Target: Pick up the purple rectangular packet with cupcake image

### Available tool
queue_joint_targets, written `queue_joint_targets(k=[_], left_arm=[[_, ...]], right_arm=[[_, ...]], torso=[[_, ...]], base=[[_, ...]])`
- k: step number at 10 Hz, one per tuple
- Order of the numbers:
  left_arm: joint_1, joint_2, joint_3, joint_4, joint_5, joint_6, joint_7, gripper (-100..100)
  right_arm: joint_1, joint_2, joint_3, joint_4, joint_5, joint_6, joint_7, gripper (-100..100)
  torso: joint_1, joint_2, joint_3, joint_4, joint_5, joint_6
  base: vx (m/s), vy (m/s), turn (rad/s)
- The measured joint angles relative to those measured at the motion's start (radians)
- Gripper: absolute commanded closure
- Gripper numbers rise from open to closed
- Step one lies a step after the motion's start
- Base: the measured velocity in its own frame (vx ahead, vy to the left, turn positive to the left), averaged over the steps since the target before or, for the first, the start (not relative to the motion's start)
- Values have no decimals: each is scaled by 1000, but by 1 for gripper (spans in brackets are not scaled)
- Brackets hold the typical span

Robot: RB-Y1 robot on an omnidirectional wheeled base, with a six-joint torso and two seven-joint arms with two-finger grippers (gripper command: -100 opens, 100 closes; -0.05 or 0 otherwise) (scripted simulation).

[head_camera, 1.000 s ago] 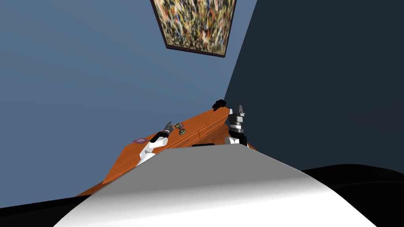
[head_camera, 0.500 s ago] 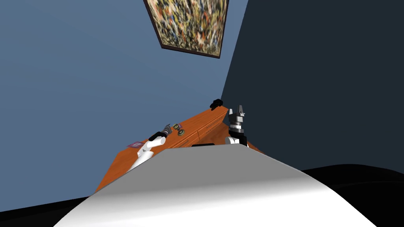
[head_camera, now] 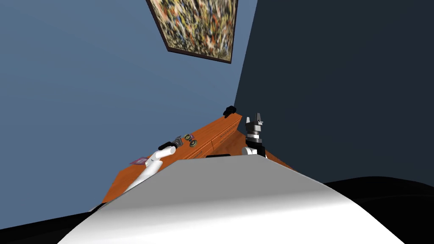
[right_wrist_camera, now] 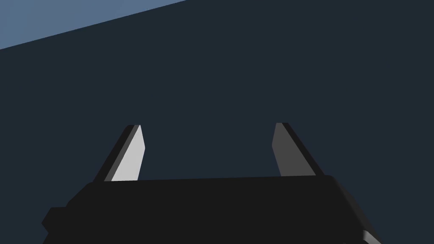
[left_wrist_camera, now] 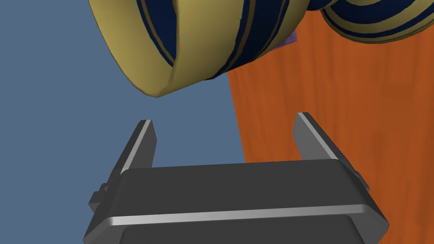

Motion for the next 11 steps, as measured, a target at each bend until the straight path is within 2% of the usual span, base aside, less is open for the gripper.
queue_joint_targets(k=[1,2,3,6,7,9,10,11], left_arm=[[-2,0,15,2,-12,44,15,-100],[-13,8,8,35,2,54,15,-100],[-31,30,2,64,29,74,17,-100],[-75,59,-5,170,68,133,32,-100],[-101,79,-8,215,94,156,35,-100],[-121,99,-7,263,110,213,60,-100],[-140,108,-10,307,128,233,59,-100],[-154,128,-11,347,159,258,56,-100]], right_arm=[[0,0,0,0,0,0,0,0],[0,0,0,0,0,0,0,0],[0,0,0,0,0,0,0,0],[0,0,0,0,0,0,0,0],[0,0,0,0,0,0,0,0],[0,0,0,0,0,0,0,0],[0,0,0,0,0,0,0,0],[0,0,0,0,0,0,0,0]], torso=[[0,0,0,0,0,-1],[-1,-1,0,0,0,-1],[-1,-1,0,0,0,0],[0,0,0,0,0,-1],[0,0,0,0,0,0],[0,-1,0,0,0,0],[0,-1,0,0,0,-1],[0,-1,0,0,0,0]], base=[[-15,18,10],[-24,20,-269],[-23,33,-133],[-28,30,-202],[-29,34,-148],[-23,32,-184],[-25,24,-256],[-20,28,-141]])
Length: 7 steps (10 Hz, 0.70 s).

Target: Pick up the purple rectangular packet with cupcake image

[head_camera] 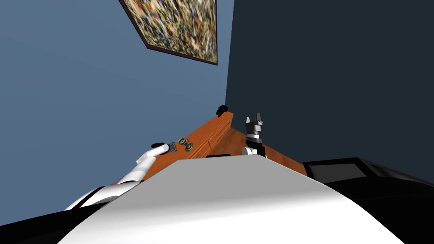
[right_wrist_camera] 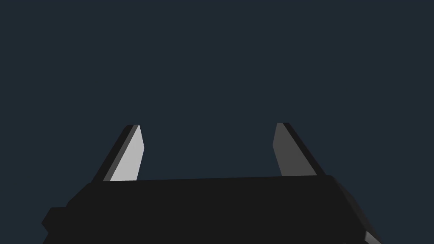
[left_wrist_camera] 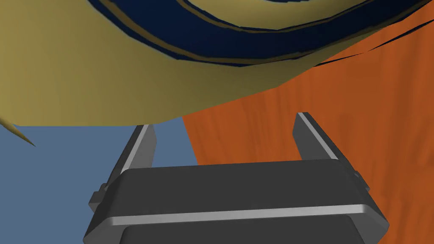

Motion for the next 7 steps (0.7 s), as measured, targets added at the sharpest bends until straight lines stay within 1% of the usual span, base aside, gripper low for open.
queue_joint_targets(k=[1,2,3,4,6,7], left_arm=[[-11,7,-1,37,17,17,-4,-100],[-14,19,-1,50,19,48,20,-100],[-25,26,-2,71,25,73,34,-100],[-45,36,-6,99,41,101,42,-100],[-72,53,-10,159,69,141,50,-100],[-74,58,-11,173,73,160,64,-100]], right_arm=[[0,0,0,0,0,0,0,0],[0,0,0,0,0,0,0,0],[0,0,0,0,0,0,0,0],[0,0,0,0,0,0,0,0],[0,0,0,0,0,0,0,0],[0,0,0,0,0,0,0,0]], torso=[[0,0,0,0,0,-1],[0,0,0,0,0,0],[0,0,0,0,0,-1],[0,-1,0,0,0,0],[0,-1,0,0,0,0],[0,-1,0,0,0,-1]], base=[[-26,27,-233],[-22,32,-130],[-22,27,-311],[-22,30,-139],[-17,29,-164],[-10,15,7]])
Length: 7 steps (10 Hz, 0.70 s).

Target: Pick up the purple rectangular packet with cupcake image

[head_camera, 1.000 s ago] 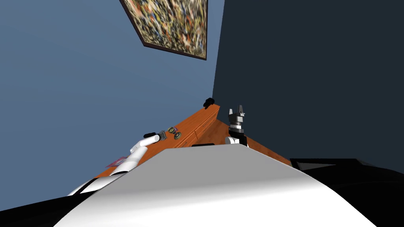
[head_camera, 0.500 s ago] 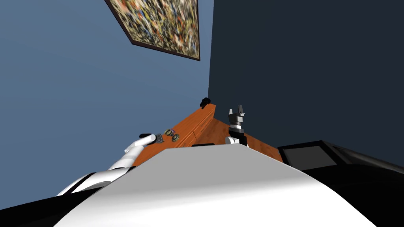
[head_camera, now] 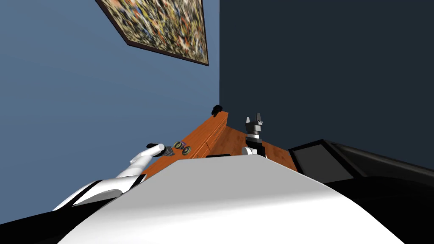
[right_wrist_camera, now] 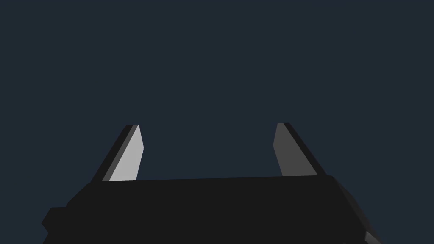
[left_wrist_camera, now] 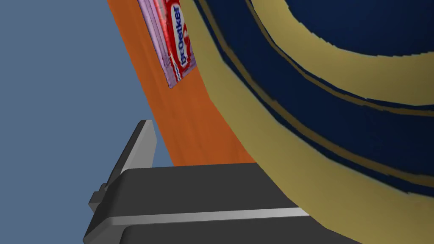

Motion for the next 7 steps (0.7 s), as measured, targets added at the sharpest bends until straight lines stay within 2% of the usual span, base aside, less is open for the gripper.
queue_joint_targets(k=[2,3,4,6,7], left_arm=[[-23,12,-3,42,19,23,4,-100],[-28,17,-4,61,28,38,10,-100],[-32,19,-4,75,30,43,11,-100],[-63,31,-9,133,53,70,14,-100],[-69,42,-12,146,63,94,29,-100]], right_arm=[[0,0,0,0,0,0,0,0],[0,0,0,0,0,0,0,0],[0,0,0,0,0,0,0,0],[0,0,0,0,0,0,0,0],[0,0,0,0,0,0,0,0]], torso=[[-1,-1,0,0,0,1],[0,0,0,0,0,0],[-1,-1,0,0,0,0],[0,-1,0,0,0,0],[0,0,0,0,0,1]], base=[[-13,19,-183],[-5,15,14],[-12,14,-258],[-15,28,-167],[-14,31,-120]])
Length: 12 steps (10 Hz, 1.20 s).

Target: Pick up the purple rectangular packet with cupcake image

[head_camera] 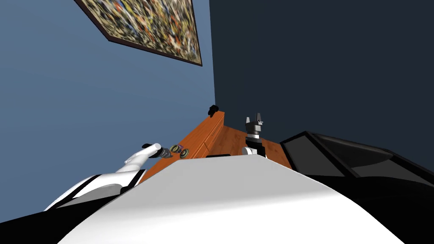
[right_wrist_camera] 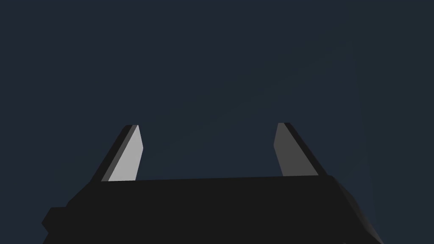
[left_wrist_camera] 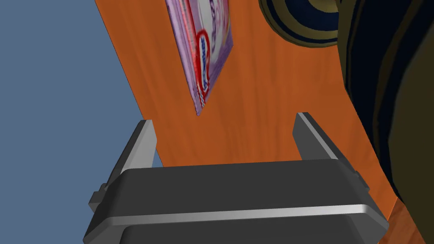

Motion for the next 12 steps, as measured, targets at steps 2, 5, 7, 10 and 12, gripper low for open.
queue_joint_targets(k=[2,5,7,10,12], left_arm=[[-29,11,-4,60,23,28,4,-100],[-64,34,-11,140,56,79,21,-100],[-69,38,-12,161,66,98,34,-100],[-116,54,-21,256,96,137,38,-100],[-139,63,-25,305,112,165,50,-100]], right_arm=[[0,0,0,0,0,0,0,0],[0,0,0,0,0,0,0,0],[0,0,0,0,0,0,0,0],[0,0,0,0,0,0,0,0],[0,0,0,0,0,0,0,0]], torso=[[0,0,0,0,0,0],[0,0,0,0,0,0],[-1,-1,0,0,0,-2],[0,-1,0,0,0,0],[0,-1,-1,0,0,0]], base=[[-8,24,-153],[-13,29,-198],[-4,11,-36],[-10,32,-193],[-2,23,-65]])
